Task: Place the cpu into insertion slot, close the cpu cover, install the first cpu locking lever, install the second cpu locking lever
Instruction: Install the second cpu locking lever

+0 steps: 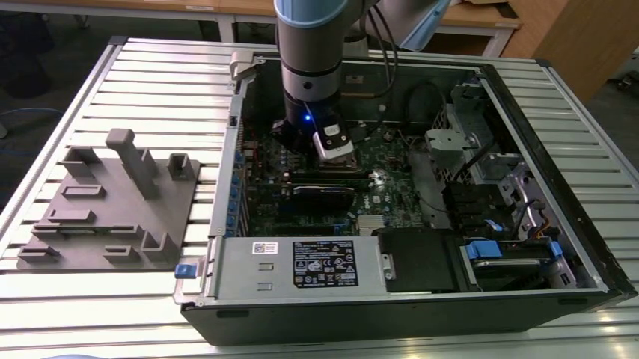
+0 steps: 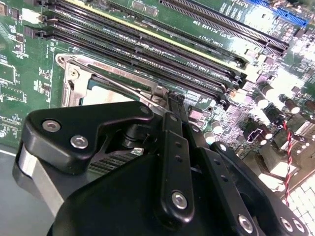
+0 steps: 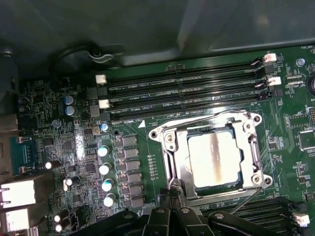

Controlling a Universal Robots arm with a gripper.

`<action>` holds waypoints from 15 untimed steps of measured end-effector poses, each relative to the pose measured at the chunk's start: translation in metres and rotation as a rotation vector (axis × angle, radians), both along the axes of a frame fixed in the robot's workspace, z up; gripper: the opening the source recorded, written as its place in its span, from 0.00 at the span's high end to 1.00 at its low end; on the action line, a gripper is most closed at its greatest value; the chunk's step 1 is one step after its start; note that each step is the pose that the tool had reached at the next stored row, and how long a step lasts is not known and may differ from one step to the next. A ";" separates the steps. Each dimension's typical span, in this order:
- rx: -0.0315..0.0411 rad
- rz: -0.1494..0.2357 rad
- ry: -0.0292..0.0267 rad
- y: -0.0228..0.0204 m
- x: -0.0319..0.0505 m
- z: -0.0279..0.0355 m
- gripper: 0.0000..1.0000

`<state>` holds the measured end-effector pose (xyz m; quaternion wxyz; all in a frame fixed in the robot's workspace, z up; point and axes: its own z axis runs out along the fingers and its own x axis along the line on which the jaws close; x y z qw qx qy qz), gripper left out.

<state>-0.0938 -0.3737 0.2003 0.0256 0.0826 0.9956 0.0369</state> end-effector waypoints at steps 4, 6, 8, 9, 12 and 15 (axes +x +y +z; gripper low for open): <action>0.0001 0.000 -0.0001 0.0002 0.0000 0.0092 0.90; 0.0000 0.000 0.0000 0.0001 0.0000 0.0184 0.90; 0.0001 0.000 -0.0001 0.0002 0.0000 0.0264 0.90; -0.0001 0.000 0.0000 0.0001 0.0000 0.0297 0.90; 0.0000 0.000 0.0000 0.0002 0.0000 0.0350 0.90; -0.0001 0.000 0.0000 0.0004 0.0000 0.0387 0.90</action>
